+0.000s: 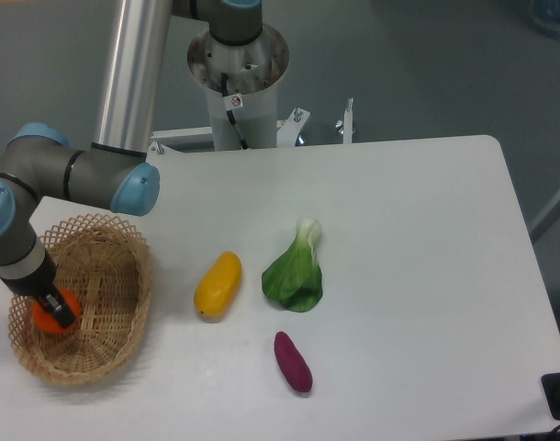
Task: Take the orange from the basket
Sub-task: 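Close the gripper fingers around the orange, then lift the orange out of the basket and carry it over the bok choy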
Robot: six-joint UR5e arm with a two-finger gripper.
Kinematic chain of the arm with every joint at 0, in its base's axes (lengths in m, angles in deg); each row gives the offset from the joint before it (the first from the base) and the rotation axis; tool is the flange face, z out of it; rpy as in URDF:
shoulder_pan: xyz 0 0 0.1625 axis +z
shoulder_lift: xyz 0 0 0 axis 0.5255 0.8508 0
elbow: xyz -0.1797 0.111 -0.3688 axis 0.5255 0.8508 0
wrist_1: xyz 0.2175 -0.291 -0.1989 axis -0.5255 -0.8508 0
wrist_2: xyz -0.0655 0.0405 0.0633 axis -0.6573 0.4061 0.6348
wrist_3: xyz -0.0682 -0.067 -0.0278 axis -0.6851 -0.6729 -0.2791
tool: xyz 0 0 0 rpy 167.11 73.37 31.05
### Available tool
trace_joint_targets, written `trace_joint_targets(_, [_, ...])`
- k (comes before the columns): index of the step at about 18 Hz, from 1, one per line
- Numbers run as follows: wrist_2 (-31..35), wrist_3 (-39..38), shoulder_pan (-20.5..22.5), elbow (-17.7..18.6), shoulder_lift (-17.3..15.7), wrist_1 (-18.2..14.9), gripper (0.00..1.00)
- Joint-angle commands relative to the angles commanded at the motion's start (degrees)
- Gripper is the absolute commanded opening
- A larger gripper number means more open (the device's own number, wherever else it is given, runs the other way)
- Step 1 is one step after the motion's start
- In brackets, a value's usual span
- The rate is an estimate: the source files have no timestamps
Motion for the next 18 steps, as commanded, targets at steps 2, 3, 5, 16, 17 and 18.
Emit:
trace_joint_targets(2, [0.0,0.0,0.0,-0.3,-1.1,-0.1,0.52])
trace_joint_targets(3, [0.0,-0.1,0.0,-0.9,-1.5,-0.3,0.52])
trace_joint_targets(5, [0.1,-0.1,0.3,-2.3,-3.2,-1.0,0.52])
trace_joint_targets(16, [0.2,9.5,16.9,-3.3,-14.6,-7.4,0.52])
trace_joint_targets(17, [-0.2,10.4,18.4,-3.3,-15.3,-8.4,0.52])
trace_joint_targets(18, [-0.9,12.0,20.5,-3.4,-16.0,-8.9,0.52])
